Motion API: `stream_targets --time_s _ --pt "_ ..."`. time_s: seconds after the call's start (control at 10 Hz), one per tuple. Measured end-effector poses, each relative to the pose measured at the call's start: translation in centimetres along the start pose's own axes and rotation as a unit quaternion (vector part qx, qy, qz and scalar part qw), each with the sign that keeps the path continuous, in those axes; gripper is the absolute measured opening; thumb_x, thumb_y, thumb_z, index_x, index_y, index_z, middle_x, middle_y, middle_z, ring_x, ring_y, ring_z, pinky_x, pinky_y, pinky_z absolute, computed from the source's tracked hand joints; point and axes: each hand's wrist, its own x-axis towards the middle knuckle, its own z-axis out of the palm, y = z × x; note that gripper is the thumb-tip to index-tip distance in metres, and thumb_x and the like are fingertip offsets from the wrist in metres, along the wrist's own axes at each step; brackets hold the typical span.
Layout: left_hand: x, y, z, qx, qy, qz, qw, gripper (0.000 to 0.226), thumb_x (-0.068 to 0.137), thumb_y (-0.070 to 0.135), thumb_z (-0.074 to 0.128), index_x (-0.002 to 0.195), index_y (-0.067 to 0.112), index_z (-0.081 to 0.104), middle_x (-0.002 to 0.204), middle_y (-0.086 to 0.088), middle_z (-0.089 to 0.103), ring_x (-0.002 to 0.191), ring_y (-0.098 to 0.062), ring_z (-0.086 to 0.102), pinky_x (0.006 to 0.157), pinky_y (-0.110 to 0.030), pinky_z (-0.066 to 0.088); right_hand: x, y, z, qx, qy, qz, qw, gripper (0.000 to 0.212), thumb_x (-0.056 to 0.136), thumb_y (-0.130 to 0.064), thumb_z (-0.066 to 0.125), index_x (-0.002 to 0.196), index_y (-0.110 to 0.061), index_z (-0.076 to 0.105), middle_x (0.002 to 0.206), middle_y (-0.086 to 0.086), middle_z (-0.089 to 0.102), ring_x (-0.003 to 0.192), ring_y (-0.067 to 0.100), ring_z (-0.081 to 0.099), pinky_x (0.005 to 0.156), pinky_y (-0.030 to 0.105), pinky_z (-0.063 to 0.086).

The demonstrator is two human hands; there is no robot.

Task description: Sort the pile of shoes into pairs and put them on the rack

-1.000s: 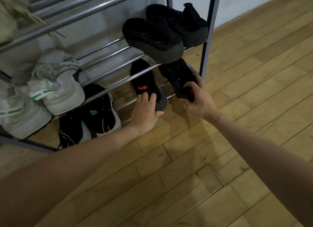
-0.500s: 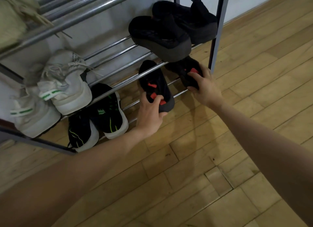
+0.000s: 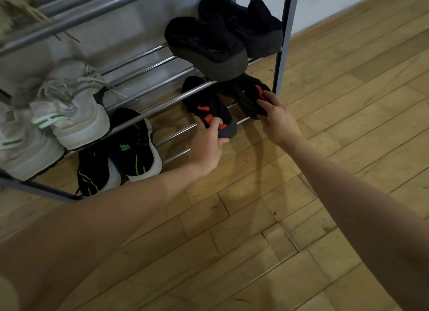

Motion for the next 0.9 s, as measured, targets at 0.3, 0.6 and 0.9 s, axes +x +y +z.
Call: stream_targets --time_s 0.3,0.6,0.9 --pt "1.5 1.9 0.3 0.024 -0.014 0.039 0.999 0.038 0.093 0.015 0.060 0.129 0.014 0.050 0.145 -0.044 0.022 0.102 -0.042 0.062 0.085 -0.036 0.050 0.3 0.6 0.0 -0.070 -0.007 -0.028 0.997 0.053 0.090 0.004 0.056 0.140 -0.012 0.048 0.147 0.014 0.043 0.130 0.035 0.046 0.104 0.043 0.041" --pt "0.4 1.1 1.9 -0.045 0.029 0.026 0.998 0.073 0.094 0.016 0.057 0.152 0.013 0.014 0.155 -0.032 0.010 0.134 -0.041 0.041 0.100 -0.037 0.045 -0.1 0.0 0.6 -0.063 0.000 -0.018 0.998 0.052 0.093 0.001 0.051 0.143 -0.011 0.043 0.153 0.014 0.034 0.142 0.031 0.032 0.114 0.046 0.033" --pt "-5.0 -1.8 -3.6 -0.056 -0.091 -0.003 0.994 0.060 0.096 0.014 0.050 0.149 0.007 0.022 0.146 -0.017 0.039 0.127 -0.029 0.046 0.095 -0.032 0.040 -4.9 -4.2 -0.6 -0.055 -0.114 0.093 0.988 0.066 0.101 -0.017 0.039 0.155 -0.011 0.002 0.163 0.011 -0.003 0.150 0.024 -0.003 0.122 0.043 0.009"
